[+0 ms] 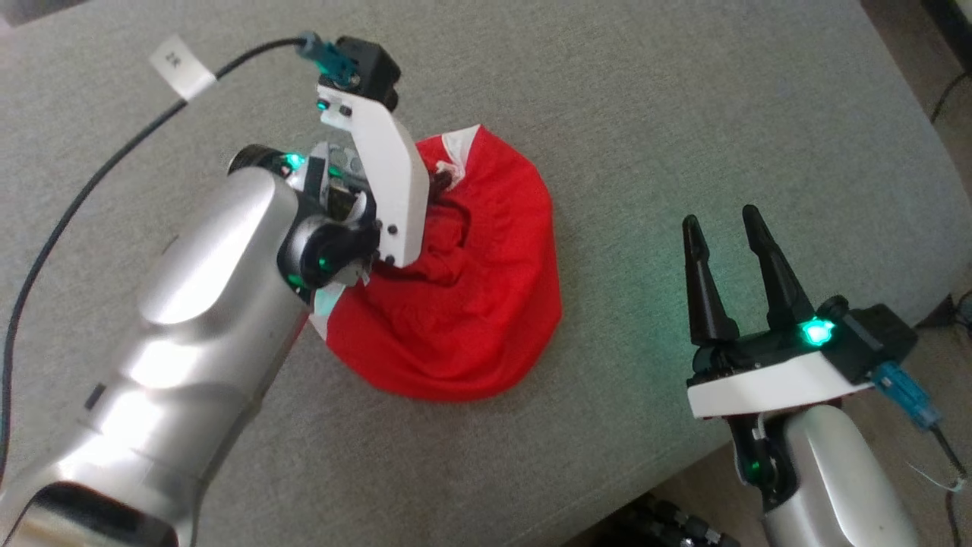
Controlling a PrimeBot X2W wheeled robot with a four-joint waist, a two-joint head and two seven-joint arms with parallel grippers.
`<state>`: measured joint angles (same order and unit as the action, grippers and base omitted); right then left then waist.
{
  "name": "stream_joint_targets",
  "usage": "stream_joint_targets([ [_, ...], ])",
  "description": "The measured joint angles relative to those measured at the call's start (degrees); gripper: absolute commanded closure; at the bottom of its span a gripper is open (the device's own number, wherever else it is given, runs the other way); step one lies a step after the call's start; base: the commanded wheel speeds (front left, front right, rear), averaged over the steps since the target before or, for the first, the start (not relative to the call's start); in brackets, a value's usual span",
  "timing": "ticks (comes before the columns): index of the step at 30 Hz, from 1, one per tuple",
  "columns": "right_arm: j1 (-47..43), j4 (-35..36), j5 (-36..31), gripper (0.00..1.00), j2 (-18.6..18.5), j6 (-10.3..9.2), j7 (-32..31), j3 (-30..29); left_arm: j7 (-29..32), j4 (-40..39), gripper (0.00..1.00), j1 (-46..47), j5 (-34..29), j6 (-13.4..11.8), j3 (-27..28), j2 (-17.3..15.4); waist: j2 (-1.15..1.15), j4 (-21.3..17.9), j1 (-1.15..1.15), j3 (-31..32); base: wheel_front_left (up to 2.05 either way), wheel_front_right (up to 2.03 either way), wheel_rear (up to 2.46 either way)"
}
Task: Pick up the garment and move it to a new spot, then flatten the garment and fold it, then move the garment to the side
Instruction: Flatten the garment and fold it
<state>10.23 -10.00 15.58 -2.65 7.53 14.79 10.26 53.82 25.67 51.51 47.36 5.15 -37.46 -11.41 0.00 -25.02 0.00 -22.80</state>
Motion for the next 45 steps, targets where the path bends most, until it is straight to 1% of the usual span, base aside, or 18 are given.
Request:
stream_joint_targets([
  [2, -0.01, -0.07, 0.00, 0.00, 0.00, 0.00, 0.00, 0.12, -1.46, -1.56, 1.00, -0.78, 0.07, 0.76, -0.41, -0.48, 0.00, 0.04, 0.00, 0.72, 0.00, 0.00, 0.00],
  [5, -0.02, -0.37, -0.01, 0.00, 0.00, 0.00, 0.00, 0.30, -5.10, -3.31, 1.00, -0.57, 1.09, 1.44, -0.07, -0.16, 0.00, 0.09, 0.00, 2.19, 0.00, 0.00, 0.00],
  [9, -0.38, -0.74, -0.03, 0.00, -0.01, 0.00, 0.00, 0.30, -8.91, -3.87, 1.00, 2.75, 3.01, 1.93, 0.56, 1.94, 0.00, 0.14, 0.00, 4.79, 0.00, 0.00, 0.00],
  [14, -1.96, -1.02, -0.63, 0.00, -0.01, 0.00, 0.00, -0.35, -11.77, -5.69, 1.00, 10.14, 7.67, 1.94, 1.59, 4.20, 0.00, 0.37, -0.01, 8.59, 0.00, 0.00, 0.00],
  [18, -4.38, -1.05, -1.48, 0.00, -0.02, 0.00, 0.00, -2.13, -12.48, -9.01, 1.00, 14.51, 13.03, 1.97, 2.52, 4.85, 0.00, 1.59, -0.02, 11.28, 0.00, 0.00, 0.00],
  [21, -5.16, -0.97, -2.19, 0.00, -0.01, 0.00, 0.00, -3.16, -11.15, -12.44, 1.00, 14.56, 16.57, 1.99, 2.97, 4.50, 0.00, 3.75, -0.01, 12.15, 0.00, 0.00, 0.00],
  [23, -5.13, -0.63, -2.72, 0.00, -0.02, 0.00, 0.00, -3.64, -9.53, -15.33, 1.00, 12.01, 18.47, 1.97, 3.24, 2.75, 0.00, 5.47, -0.02, 12.50, 0.00, 0.00, 0.00],
  [25, -5.14, -0.35, -3.16, 0.00, -0.02, 0.00, 0.00, -4.11, -8.54, -18.86, 1.00, 7.00, 18.75, 1.82, 3.01, -0.67, 0.00, 7.26, -0.01, 12.64, 0.00, 0.00, 0.00],
  [29, -5.22, 0.44, -3.85, 0.00, -0.02, 0.00, 0.00, -5.49, -10.05, -24.27, 1.00, -8.79, 17.59, -0.20, 2.49, -8.84, 0.00, 11.00, 0.00, 12.27, 0.00, 0.00, 0.00],
  [31, -5.28, 0.86, -4.01, 0.00, -0.01, 0.00, 0.00, -6.32, -12.02, -25.80, 1.00, -16.09, 16.93, -0.62, 2.40, -11.17, 0.00, 12.84, 0.00, 11.65, 0.00, 0.00, 0.00],
  [33, -5.25, 1.09, -3.98, 0.00, 0.00, 0.00, 0.00, -7.13, -14.00, -26.75, 1.00, -20.97, 16.14, -0.60, 2.34, -12.54, 0.00, 14.63, 0.00, 10.83, 0.00, 0.00, 0.00],
  [35, -5.19, 0.94, -3.54, 0.00, 0.00, 0.00, 0.00, -7.77, -15.89, -27.42, 1.00, -23.30, 15.61, -0.59, 2.41, -13.38, 0.00, 16.26, 0.00, 9.99, 0.00, 0.00, 0.00],
  [38, -4.46, -0.41, -3.30, 0.00, -0.01, 0.00, 0.00, -7.68, -17.82, -28.03, 1.00, -23.92, 15.06, -0.56, 2.92, -14.05, 0.00, 18.44, 0.00, 8.89, 0.00, 0.00, 0.00],
  [40, -3.04, -2.88, -3.12, 0.00, -0.58, 0.00, 0.00, -6.49, -18.74, -28.40, 1.00, -23.92, 14.78, -0.46, 3.38, -14.41, 0.00, 19.73, 0.00, 8.24, 0.00, 0.00, 0.00],
  [41, -0.95, -5.71, -2.94, 0.00, -3.12, 0.00, 0.00, -4.04, -19.19, -28.51, 1.00, -23.93, 14.59, -0.22, 3.64, -14.72, 0.00, 20.83, 0.00, 7.73, 0.00, 0.00, 0.00],
  [42, 0.44, -7.48, -2.19, 0.00, -4.79, 0.00, 0.00, -3.12, -19.19, -28.58, 1.00, -23.93, 14.59, -0.05, 3.66, -14.83, 0.00, 21.32, 0.00, 7.50, 0.00, 0.00, 0.00],
  [43, 0.44, -7.48, -2.19, 0.00, -4.79, 0.00, 0.00, -3.12, -19.19, -28.58, 1.00, -23.93, 14.59, -0.05, 3.66, -14.83, 0.00, 21.32, 0.00, 7.50, 0.00, 0.00, 0.00],
  [45, 3.38, -11.47, 0.49, 0.00, -8.49, 0.00, -0.01, -1.33, -19.45, -28.58, 1.00, -23.93, 14.57, -0.03, 3.65, -14.85, 0.00, 22.20, 0.00, 7.16, 0.00, 0.00, 0.00],
])
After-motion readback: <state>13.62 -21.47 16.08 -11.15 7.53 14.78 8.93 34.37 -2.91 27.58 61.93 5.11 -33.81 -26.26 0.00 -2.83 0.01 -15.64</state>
